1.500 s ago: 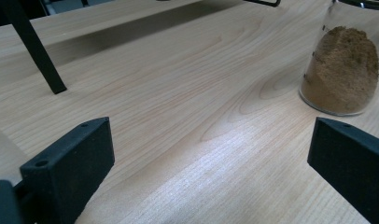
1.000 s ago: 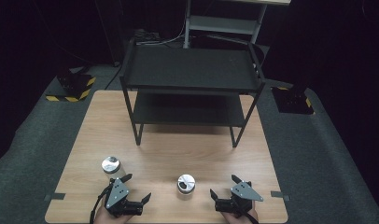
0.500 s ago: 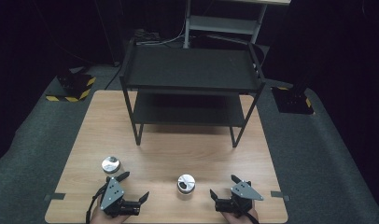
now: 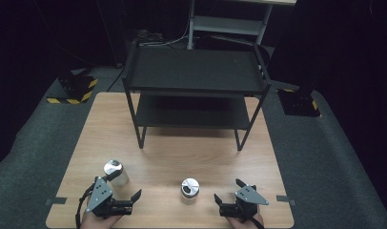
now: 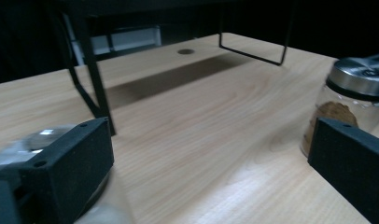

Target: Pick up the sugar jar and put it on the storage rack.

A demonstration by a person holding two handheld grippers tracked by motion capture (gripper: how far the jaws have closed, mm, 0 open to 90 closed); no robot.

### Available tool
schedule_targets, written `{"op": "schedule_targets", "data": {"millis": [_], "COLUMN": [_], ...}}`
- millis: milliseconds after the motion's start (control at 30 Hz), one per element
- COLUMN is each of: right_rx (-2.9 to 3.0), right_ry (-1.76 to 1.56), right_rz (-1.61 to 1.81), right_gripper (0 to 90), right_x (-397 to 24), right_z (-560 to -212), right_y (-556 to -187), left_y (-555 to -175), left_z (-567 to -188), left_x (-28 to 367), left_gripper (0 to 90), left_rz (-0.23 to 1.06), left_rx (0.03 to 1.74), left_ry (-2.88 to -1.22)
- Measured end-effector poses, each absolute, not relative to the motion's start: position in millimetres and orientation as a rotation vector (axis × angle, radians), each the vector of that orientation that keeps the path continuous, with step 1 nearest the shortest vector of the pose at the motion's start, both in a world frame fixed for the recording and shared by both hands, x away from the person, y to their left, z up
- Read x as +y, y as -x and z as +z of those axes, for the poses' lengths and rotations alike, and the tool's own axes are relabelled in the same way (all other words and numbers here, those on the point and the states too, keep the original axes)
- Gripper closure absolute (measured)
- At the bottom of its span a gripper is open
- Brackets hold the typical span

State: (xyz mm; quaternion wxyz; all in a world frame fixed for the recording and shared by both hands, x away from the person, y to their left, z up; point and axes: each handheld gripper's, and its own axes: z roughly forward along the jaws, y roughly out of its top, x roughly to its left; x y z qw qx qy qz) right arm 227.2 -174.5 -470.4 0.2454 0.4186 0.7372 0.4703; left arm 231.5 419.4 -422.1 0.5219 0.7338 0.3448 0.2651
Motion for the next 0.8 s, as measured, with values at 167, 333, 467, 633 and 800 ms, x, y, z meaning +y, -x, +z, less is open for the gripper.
{"op": "schedule_targets", "data": {"millis": [167,333,467,633,800], "right_rx": [2.021,2.021,2.023,2.022,2.024], "right_ry": [-1.14,-1.14,-1.136,-1.138,-1.138], "right_rz": [1.287,1.285,1.284,1.286,1.288], "right_gripper": [0.3,0.3,0.3,0.3,0.3], "right_x": [-175,-175,-175,-175,-176], "right_z": [-470,-470,-470,-470,-470], "right_y": [-228,-228,-228,-228,-229], "left_y": [-225,-224,-222,-228,-239], "left_z": [-419,-419,-419,-422,-424], "left_x": [432,439,441,445,446], "left_gripper": [0.3,0.3,0.3,0.3,1.0], "left_rz": [0.696,0.724,0.762,0.746,0.732], "left_rx": [0.858,0.9,0.924,0.947,0.989], "left_ry": [-1.719,-1.703,-1.706,-1.709,-1.718]}}
